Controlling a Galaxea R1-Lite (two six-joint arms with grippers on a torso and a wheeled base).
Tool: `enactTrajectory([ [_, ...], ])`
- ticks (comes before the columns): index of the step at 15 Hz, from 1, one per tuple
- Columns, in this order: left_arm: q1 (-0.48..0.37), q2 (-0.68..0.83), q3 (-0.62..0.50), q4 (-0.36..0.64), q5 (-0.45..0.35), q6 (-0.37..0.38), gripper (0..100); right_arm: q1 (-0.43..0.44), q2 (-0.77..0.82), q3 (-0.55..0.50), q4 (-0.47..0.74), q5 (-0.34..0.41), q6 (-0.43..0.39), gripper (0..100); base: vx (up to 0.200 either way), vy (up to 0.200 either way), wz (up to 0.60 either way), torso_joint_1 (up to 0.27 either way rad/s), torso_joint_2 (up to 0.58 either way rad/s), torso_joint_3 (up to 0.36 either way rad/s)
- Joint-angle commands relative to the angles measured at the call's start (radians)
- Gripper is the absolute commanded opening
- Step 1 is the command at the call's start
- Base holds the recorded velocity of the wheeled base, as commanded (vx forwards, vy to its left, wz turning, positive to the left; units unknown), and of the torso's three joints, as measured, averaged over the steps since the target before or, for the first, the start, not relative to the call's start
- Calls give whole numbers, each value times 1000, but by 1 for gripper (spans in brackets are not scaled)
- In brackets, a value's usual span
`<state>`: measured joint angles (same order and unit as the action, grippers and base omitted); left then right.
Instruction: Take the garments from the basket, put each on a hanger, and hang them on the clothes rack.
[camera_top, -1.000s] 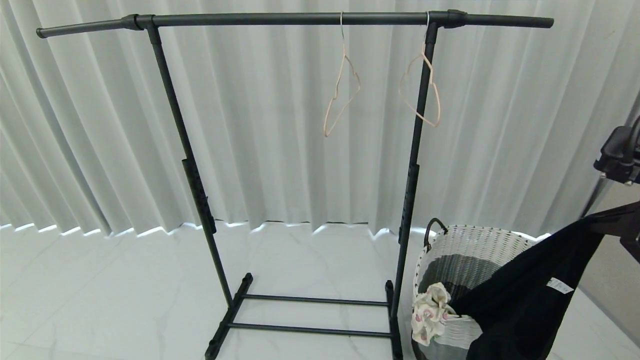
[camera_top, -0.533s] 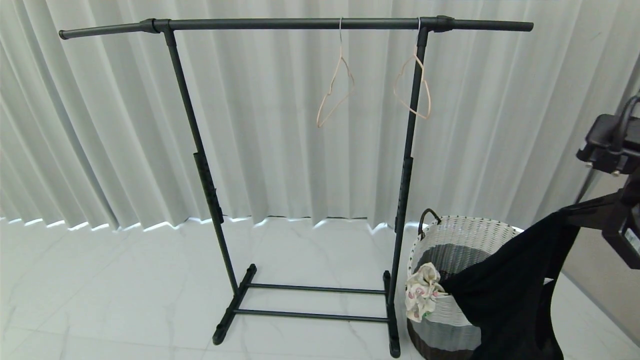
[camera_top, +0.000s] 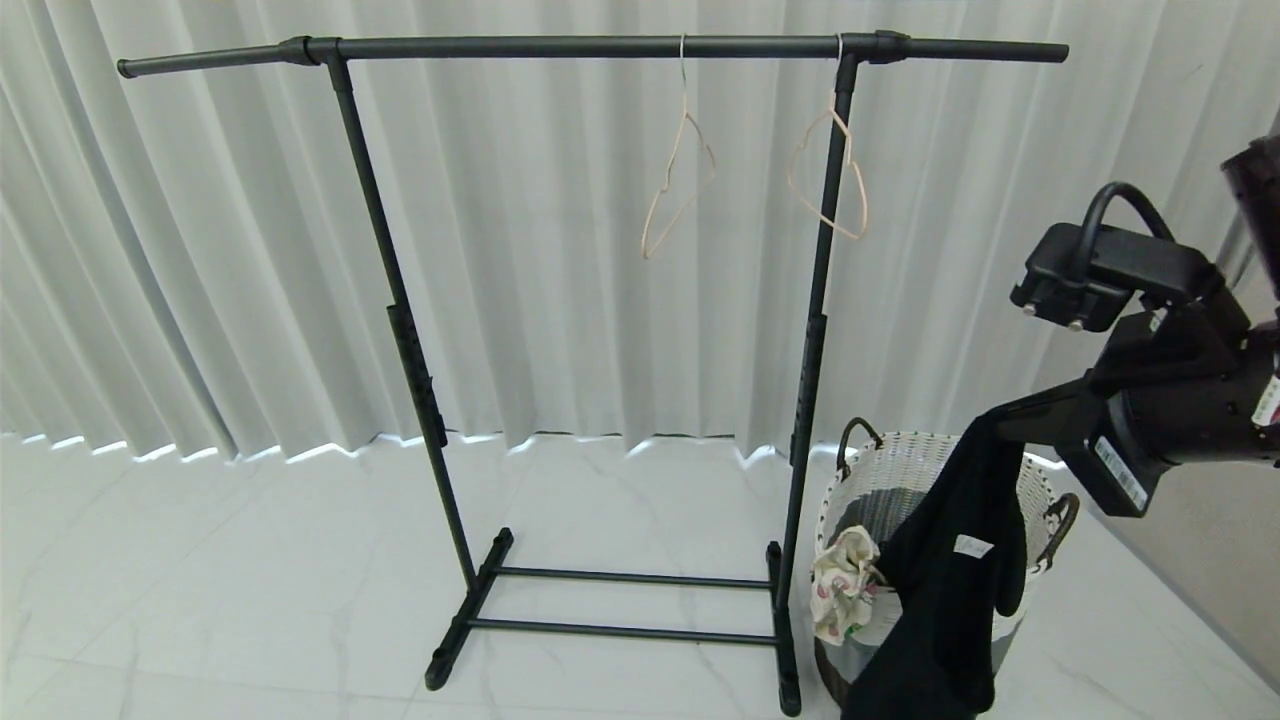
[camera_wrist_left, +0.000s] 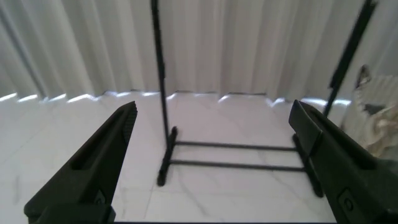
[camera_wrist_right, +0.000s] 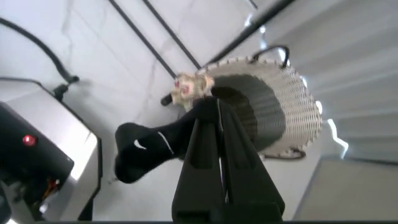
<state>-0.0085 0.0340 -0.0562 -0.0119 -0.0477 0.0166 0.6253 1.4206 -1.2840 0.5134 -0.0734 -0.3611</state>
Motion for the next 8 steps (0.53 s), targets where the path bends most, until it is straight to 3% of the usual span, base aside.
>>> enactTrajectory([
  [1, -57, 376, -283, -43, -41, -96, 100, 10, 37, -3, -9, 6, 1, 0, 0, 0, 0, 0, 0, 0],
  [2, -116, 616, -438, -102, -41, -104, 100, 11, 47, -3, -21, 46, 1, 0, 0, 0, 0, 0, 0, 0],
  [4, -243, 899, -608, -212, -37, -121, 100, 11, 49, -3, -42, 58, 4, 0, 0, 0, 0, 0, 0, 0],
  [6, -361, 1073, -666, -346, -15, -133, 100, 13, 47, -3, -58, 75, 30, 0, 0, 0, 0, 0, 0, 0],
  [8, -597, 1274, -692, -387, 68, -138, 100, 28, 52, -5, -70, 112, 56, 0, 0, 0, 0, 0, 0, 0],
])
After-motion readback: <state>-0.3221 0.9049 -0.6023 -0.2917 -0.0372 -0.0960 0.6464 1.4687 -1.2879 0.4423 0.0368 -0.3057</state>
